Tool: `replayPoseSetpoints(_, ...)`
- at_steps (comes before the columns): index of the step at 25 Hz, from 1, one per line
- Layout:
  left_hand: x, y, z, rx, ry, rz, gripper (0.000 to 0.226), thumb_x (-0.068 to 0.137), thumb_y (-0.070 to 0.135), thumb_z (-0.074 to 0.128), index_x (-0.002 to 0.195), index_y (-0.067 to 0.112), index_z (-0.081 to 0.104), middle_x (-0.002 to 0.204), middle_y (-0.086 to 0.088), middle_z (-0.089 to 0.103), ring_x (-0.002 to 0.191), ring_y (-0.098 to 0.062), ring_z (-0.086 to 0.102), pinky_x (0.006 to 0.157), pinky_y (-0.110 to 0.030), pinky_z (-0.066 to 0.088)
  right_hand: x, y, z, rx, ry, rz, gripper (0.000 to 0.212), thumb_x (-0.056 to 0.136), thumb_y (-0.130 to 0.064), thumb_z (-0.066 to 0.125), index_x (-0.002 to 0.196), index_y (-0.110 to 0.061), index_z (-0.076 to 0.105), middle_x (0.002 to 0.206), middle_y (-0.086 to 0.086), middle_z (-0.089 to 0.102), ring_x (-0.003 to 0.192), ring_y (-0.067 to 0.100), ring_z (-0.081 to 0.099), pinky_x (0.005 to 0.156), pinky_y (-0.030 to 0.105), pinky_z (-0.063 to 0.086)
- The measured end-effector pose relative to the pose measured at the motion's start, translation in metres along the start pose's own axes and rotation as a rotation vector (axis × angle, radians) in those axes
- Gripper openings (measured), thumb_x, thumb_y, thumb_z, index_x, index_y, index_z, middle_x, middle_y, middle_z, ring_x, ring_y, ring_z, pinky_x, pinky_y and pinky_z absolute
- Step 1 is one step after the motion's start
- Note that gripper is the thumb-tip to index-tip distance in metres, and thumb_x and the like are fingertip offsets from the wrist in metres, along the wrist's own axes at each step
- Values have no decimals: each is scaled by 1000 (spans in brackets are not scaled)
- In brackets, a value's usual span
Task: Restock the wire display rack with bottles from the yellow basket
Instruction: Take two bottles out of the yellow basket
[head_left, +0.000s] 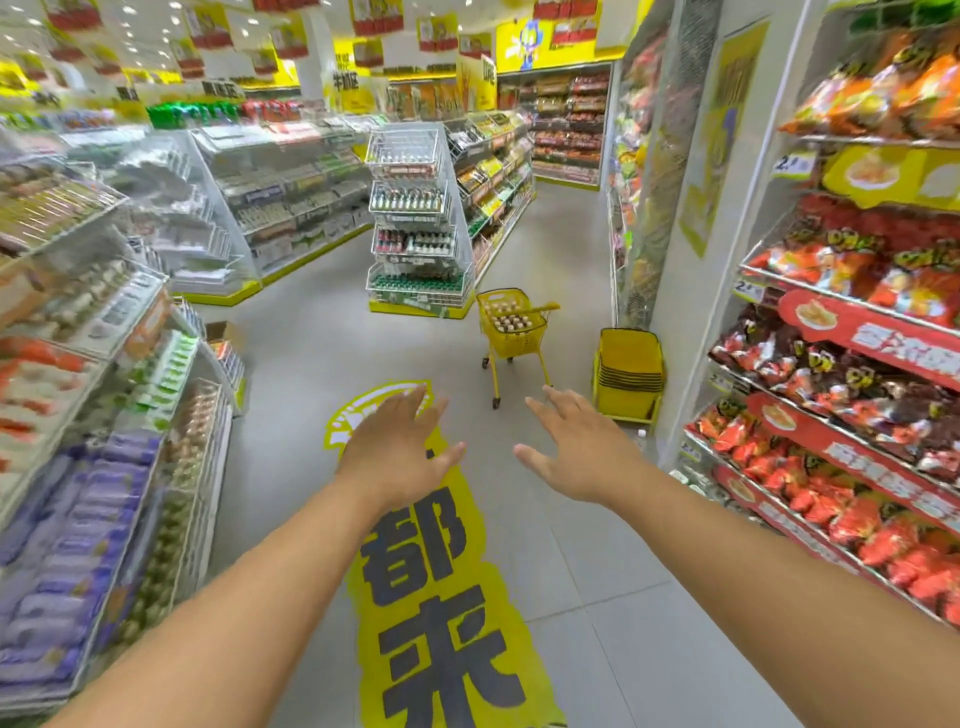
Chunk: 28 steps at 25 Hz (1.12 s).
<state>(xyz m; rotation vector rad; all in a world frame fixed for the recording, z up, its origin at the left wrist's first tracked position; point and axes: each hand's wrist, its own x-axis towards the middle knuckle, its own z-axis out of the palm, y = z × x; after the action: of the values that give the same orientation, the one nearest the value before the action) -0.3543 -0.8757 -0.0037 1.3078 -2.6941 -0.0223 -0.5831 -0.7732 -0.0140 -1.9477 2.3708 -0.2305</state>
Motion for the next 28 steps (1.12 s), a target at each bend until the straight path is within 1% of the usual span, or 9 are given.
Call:
replayPoseSetpoints(4,121,-21,37,29,-5,-7,86,86,75,30,160,31,20,170,0,11,155,-23,13,125,-39,18,123,42,11,2,-20,-18,78,101,-67,35,165,-28,9,173,-2,0,159,23,-1,127,41,11)
replayPoseSetpoints(7,223,-30,39,35,40,5,83,91,74,37,160,30,23,169,-2,16,153,-24,18,121,-39,22,213,76,3,-17,-17,-41,78,101,-66,35,165,-28,10,173,-1,1,159,24,1,126,41,13)
replayPoseSetpoints(9,288,-36,36,12,73,7,84,89,77,32,159,30,26,168,-2,19,153,-24,19,121,-39,23,274,96,-8,-32,-14,-52,78,101,-66,36,165,-27,11,173,1,3,159,25,3,126,41,14)
replayPoseSetpoints(14,429,-70,55,-9,32,4,77,94,71,39,160,36,18,170,4,11,155,-20,11,124,-41,21,419,128,-16,-12,7,-45,76,100,-65,38,164,-28,17,172,1,11,159,24,8,125,42,19)
replayPoseSetpoints(17,509,-115,76,15,21,-1,82,90,77,30,160,36,18,170,4,11,155,-19,11,123,-40,22,515,133,-1,-8,6,-38,75,101,-63,40,163,-27,19,172,2,12,158,23,9,125,41,18)
replayPoseSetpoints(19,565,-150,89,44,12,12,94,79,83,15,160,35,18,170,1,11,155,-22,13,123,-41,22,577,132,9,-1,11,-37,74,101,-62,41,163,-26,20,172,3,13,158,23,9,125,41,19)
replayPoseSetpoints(21,630,-185,98,62,18,17,105,69,82,3,161,34,18,170,0,10,155,-24,12,124,-41,20,646,129,14,-16,23,-48,72,103,-59,41,162,-25,21,172,2,13,158,22,8,124,40,20)
replayPoseSetpoints(26,785,-252,97,46,9,64,107,67,81,0,161,32,16,170,-1,9,155,-25,12,124,-42,19,804,129,5,-15,27,-2,68,104,-57,40,163,-27,22,173,-1,10,159,21,6,126,36,11)
replayPoseSetpoints(28,839,-272,98,42,11,88,106,68,81,0,161,32,16,170,-1,10,155,-25,12,124,-43,19,859,133,8,-8,30,13,69,103,-58,43,162,-26,26,172,0,13,159,23,8,126,38,12)
